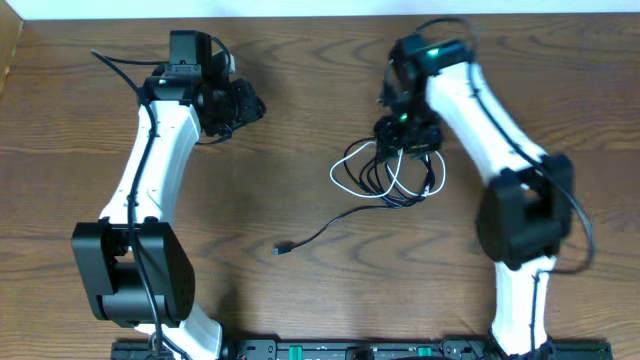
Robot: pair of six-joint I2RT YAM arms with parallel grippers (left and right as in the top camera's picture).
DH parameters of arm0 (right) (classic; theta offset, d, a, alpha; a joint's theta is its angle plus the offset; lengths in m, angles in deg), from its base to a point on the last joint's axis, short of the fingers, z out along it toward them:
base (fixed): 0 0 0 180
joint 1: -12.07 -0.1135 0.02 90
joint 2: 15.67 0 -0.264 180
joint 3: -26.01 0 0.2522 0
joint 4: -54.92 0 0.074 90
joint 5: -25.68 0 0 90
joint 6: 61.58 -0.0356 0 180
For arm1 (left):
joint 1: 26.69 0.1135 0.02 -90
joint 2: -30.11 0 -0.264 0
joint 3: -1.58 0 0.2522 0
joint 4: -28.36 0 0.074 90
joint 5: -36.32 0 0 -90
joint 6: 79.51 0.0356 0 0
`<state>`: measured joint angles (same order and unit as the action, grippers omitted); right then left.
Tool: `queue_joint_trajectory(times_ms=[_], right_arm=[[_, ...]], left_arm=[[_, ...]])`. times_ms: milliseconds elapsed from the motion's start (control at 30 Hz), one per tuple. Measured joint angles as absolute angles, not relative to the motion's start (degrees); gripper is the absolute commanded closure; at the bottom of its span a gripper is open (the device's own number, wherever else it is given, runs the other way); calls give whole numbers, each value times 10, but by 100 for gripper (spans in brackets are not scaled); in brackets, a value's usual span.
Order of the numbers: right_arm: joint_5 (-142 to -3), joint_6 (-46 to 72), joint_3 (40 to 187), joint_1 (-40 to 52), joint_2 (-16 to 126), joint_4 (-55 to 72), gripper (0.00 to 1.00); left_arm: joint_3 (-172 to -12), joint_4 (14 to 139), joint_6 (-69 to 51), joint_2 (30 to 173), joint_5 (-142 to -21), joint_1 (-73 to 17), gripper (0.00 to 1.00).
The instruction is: Untangle cables
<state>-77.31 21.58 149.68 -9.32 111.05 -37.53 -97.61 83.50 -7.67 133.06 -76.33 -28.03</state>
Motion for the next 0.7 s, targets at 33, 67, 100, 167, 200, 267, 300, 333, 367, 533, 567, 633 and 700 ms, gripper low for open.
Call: queue_joint_trajectory(times_ms=[33, 67, 100, 167, 200, 267, 300, 333, 367, 533, 567, 633, 700], right_arm=[[-769, 215, 1497, -98, 1130, -369, 60], [-766, 215, 1497, -103, 1146, -366, 71], [-763, 214, 1496, -107, 1159, -362, 93], [-758, 216, 1494, -114, 1178, -357, 99], [-756, 215, 1494, -117, 1181, -358, 99], [-756, 215, 1493, -118, 1179, -364, 99], [-754, 214, 1494, -118, 1173, -369, 99], [-753, 215, 1495, -118, 1169, -375, 99], [-752, 214, 1498, -117, 1157, -381, 99], [-762, 215, 1543, -110, 1061, -393, 99], [-765, 215, 1562, -109, 1025, -386, 99], [-769, 214, 1595, -105, 959, -372, 99], [-774, 210, 1624, -101, 891, -353, 99]], left_arm=[[-976, 835, -77, 1331, -765, -281, 54], [-976, 835, -77, 1331, -765, -281, 54], [-976, 835, -77, 1331, -765, -281, 54], [-976, 835, -77, 1331, -765, -281, 54], [-976, 835, -77, 1331, -765, -281, 54], [-976, 835, -77, 1331, -765, -281, 55], [-976, 836, -77, 1331, -765, -282, 55], [-976, 837, -77, 1331, -765, -284, 55], [-976, 837, -77, 1331, -765, -286, 56], [-976, 837, -77, 1331, -765, -318, 56], [-976, 837, -77, 1331, -765, -326, 55], [-976, 837, -77, 1331, -769, -339, 56], [-976, 837, -77, 1331, -775, -349, 56]])
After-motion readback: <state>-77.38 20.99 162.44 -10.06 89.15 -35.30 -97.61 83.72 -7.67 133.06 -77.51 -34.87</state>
